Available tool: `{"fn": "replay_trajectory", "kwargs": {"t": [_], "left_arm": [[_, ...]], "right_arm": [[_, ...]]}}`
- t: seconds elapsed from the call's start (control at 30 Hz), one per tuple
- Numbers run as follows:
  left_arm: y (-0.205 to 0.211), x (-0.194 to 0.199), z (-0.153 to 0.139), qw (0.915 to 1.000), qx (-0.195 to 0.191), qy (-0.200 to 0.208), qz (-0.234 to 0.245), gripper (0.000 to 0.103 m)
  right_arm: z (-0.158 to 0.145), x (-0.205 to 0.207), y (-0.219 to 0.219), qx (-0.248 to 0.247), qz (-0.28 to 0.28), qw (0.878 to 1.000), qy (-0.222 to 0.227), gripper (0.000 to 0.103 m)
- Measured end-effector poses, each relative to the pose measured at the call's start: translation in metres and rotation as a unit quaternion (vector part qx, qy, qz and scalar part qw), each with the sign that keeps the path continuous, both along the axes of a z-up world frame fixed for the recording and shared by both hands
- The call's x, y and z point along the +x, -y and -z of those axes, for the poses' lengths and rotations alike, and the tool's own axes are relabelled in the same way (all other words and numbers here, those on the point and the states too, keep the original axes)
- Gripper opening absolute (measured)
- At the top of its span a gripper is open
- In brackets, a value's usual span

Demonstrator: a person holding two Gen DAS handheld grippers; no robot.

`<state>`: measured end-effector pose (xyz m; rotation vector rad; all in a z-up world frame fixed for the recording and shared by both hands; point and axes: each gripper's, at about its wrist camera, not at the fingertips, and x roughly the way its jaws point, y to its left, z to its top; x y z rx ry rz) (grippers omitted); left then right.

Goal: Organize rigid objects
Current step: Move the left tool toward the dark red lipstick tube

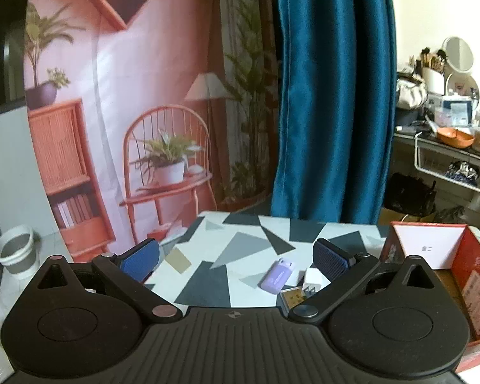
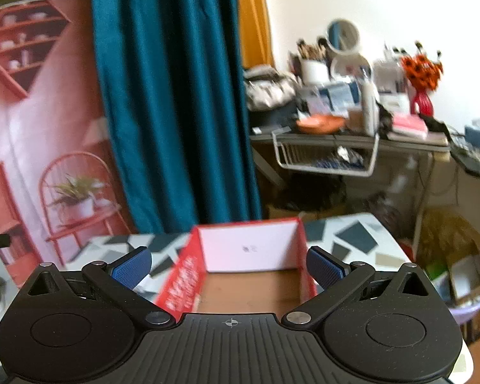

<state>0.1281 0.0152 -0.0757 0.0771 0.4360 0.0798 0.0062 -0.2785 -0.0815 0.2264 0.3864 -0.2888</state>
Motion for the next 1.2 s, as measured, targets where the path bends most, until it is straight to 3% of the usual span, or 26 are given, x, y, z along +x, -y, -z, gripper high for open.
{"fn": "replay_trajectory", "kwargs": {"t": [0.23,0.37,0.5,0.63,0.8,1.0,1.2], "left_arm": [[-0.006,0.031,0.034,0.9991,-0.008,-0.041,-0.010,0.103],[-0.008,0.044,0.049,0.9983,-0.008,-0.054,-0.018,0.103],[-0.009,0.056,0.066,0.9955,-0.014,-0.091,-0.022,0.102],[-0.010,0.067,0.084,0.9919,-0.018,-0.123,-0.024,0.094],[-0.019,0.076,0.102,0.9863,-0.032,-0.157,-0.041,0.091],[-0.013,0.081,0.113,0.9826,0.000,-0.178,-0.053,0.087],[-0.013,0.085,0.121,0.9789,-0.008,-0.198,-0.047,0.078]], "right_arm": [[0.041,0.034,0.022,-0.016,0.031,0.999,-0.042,0.103],[0.061,0.047,0.027,-0.049,0.039,0.997,-0.046,0.103],[0.084,0.060,0.041,-0.045,0.040,0.997,-0.055,0.101],[0.105,0.075,0.053,-0.046,0.037,0.995,-0.077,0.078],[0.121,0.084,0.072,-0.025,0.032,0.995,-0.095,0.066],[0.140,0.087,0.094,0.025,0.043,0.992,-0.120,0.042],[0.148,0.083,0.093,0.029,0.042,0.989,-0.142,0.022]]}}
